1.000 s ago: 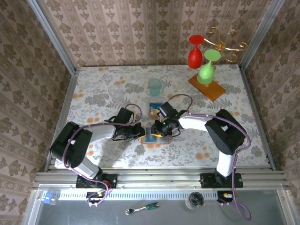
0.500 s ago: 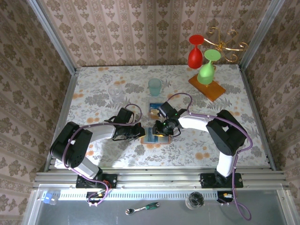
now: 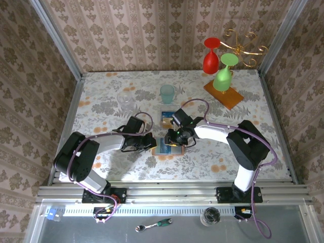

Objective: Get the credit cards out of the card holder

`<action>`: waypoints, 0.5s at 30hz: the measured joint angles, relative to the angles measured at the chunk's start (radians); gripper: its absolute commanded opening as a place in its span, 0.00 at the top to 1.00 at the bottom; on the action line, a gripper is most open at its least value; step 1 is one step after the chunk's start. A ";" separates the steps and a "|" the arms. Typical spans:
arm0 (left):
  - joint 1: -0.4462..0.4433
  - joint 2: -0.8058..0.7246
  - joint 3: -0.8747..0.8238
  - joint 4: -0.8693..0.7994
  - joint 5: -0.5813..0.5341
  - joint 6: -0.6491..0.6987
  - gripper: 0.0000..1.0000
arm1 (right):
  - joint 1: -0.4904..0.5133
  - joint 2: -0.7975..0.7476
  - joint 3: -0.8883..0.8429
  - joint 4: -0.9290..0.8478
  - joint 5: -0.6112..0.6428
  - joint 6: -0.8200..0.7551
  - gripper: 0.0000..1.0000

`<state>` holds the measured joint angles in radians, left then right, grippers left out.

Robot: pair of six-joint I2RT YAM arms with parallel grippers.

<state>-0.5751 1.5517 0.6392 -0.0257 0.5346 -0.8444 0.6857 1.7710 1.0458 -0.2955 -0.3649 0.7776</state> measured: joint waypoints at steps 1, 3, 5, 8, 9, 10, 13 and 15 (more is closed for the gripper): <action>0.000 -0.003 0.002 -0.008 -0.002 0.000 0.95 | 0.000 -0.004 0.000 0.000 0.002 -0.001 0.72; 0.000 -0.008 0.011 -0.027 -0.007 0.000 0.95 | 0.000 -0.013 -0.002 0.000 0.008 -0.001 0.72; -0.001 -0.008 0.023 -0.041 -0.008 0.000 0.95 | 0.000 -0.020 -0.003 0.000 0.014 -0.002 0.72; -0.009 -0.008 0.043 -0.050 -0.010 0.000 0.95 | 0.000 -0.022 -0.006 0.000 0.018 -0.005 0.72; -0.014 -0.008 0.049 -0.051 -0.011 0.000 0.95 | 0.000 -0.022 -0.008 0.000 0.018 -0.008 0.72; -0.020 -0.008 0.056 -0.052 -0.011 0.000 0.95 | 0.000 -0.022 -0.011 0.000 0.019 -0.008 0.72; -0.035 0.002 0.076 -0.051 -0.011 0.000 0.95 | 0.000 -0.022 -0.016 0.000 0.021 -0.009 0.72; -0.041 0.014 0.085 -0.050 -0.011 0.000 0.96 | 0.000 -0.024 -0.019 0.000 0.021 -0.009 0.72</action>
<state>-0.6163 1.5654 0.7242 -0.0761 0.5240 -0.8440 0.6853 1.7473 1.0271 -0.2955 -0.3435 0.7689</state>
